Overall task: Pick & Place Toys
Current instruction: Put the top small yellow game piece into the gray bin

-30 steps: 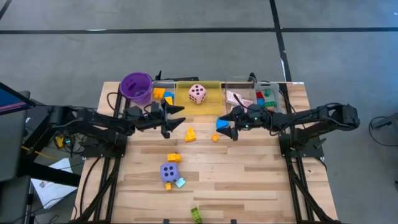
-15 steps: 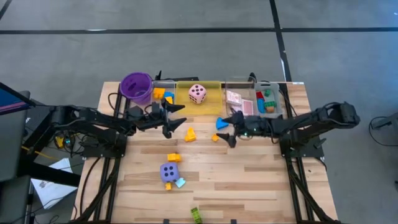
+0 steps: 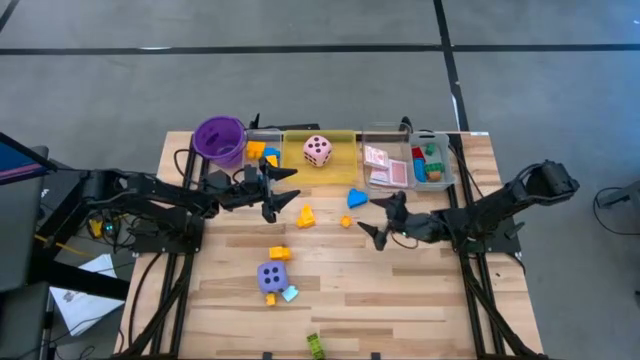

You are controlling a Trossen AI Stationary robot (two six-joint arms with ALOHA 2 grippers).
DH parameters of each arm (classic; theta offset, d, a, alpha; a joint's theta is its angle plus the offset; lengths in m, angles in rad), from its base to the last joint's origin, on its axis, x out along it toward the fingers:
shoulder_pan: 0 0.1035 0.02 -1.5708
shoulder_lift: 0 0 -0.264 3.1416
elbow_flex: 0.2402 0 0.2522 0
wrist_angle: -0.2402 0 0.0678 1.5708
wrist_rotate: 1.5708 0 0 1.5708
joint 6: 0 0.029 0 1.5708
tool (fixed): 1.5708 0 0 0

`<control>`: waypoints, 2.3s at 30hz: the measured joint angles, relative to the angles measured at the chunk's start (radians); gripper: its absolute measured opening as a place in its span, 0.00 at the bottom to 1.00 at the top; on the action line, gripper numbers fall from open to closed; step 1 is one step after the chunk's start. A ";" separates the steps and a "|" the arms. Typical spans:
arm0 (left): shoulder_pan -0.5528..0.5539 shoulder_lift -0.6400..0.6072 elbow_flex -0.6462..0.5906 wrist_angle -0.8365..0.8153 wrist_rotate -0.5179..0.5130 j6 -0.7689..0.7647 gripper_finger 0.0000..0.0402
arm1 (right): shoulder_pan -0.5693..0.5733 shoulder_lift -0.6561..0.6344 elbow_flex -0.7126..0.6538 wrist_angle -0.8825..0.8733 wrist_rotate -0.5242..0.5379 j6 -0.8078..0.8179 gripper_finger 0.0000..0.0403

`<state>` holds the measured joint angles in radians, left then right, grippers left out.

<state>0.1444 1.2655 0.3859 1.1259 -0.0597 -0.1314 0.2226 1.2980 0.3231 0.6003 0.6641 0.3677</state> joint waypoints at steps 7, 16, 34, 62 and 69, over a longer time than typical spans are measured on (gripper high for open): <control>0.000 0.000 0.000 0.000 0.000 0.000 0.75 | 0.041 0.000 -0.109 0.081 0.083 0.025 0.99; 0.000 0.000 0.000 -0.002 0.000 0.000 0.76 | 0.040 0.181 -0.128 0.278 0.114 -0.025 0.99; 0.000 0.000 0.000 -0.004 0.000 -0.001 0.77 | -0.006 0.739 -0.065 0.794 0.008 0.022 0.99; 0.000 -0.001 0.000 -0.117 0.001 -0.001 0.77 | -0.053 0.929 0.286 0.554 -0.072 -0.095 0.93; 0.000 -0.001 0.000 -0.116 0.000 -0.001 0.77 | -0.064 0.927 0.284 0.545 -0.070 -0.097 0.82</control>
<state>0.1441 1.2648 0.3855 1.0096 -0.0593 -0.1322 0.1587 2.2250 0.6075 1.1455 0.5943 0.2707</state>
